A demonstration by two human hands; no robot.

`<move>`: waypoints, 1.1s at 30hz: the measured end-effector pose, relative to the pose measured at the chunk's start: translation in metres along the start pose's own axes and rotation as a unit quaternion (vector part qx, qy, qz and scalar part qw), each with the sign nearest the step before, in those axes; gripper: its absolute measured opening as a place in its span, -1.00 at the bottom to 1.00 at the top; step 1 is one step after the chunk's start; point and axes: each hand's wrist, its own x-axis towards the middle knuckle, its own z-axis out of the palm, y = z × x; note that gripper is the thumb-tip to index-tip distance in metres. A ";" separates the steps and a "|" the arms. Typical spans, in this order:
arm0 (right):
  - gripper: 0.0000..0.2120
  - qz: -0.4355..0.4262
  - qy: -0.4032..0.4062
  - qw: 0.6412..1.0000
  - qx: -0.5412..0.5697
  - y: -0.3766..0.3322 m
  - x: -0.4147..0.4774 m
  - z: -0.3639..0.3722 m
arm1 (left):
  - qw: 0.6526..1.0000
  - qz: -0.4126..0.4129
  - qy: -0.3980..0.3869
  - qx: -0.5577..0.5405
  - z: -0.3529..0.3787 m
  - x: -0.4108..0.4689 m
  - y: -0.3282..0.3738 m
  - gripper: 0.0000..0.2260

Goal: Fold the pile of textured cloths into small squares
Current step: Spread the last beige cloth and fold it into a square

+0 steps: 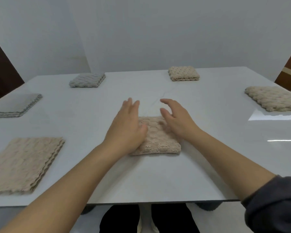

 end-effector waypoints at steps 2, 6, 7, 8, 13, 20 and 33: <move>-0.59 0.063 0.016 0.997 0.030 0.000 -0.012 -0.013 | 0.996 0.038 -0.065 0.057 0.019 0.011 0.007 -0.44; -0.60 0.186 -0.052 0.975 0.108 -0.001 -0.038 -0.037 | 0.987 0.001 -0.144 0.071 0.049 0.016 -0.006 -0.46; -0.62 0.214 -0.081 0.963 0.144 -0.002 -0.045 -0.041 | 0.987 -0.002 -0.142 0.072 0.051 0.015 -0.008 -0.46; -0.63 0.234 -0.109 0.949 0.180 -0.004 -0.050 -0.044 | 0.987 -0.001 -0.138 0.076 0.052 0.015 -0.008 -0.47; -0.63 0.228 -0.159 0.924 0.263 -0.014 -0.065 -0.047 | 0.983 -0.003 -0.159 0.087 0.050 0.017 -0.006 -0.46; -0.41 0.219 -0.274 0.877 0.328 -0.018 -0.068 -0.034 | 0.970 -0.015 -0.228 0.082 0.043 0.025 -0.006 -0.45; -0.33 0.224 -0.285 0.868 0.340 -0.025 -0.073 -0.034 | 0.971 -0.008 -0.218 0.092 0.045 0.024 -0.006 -0.44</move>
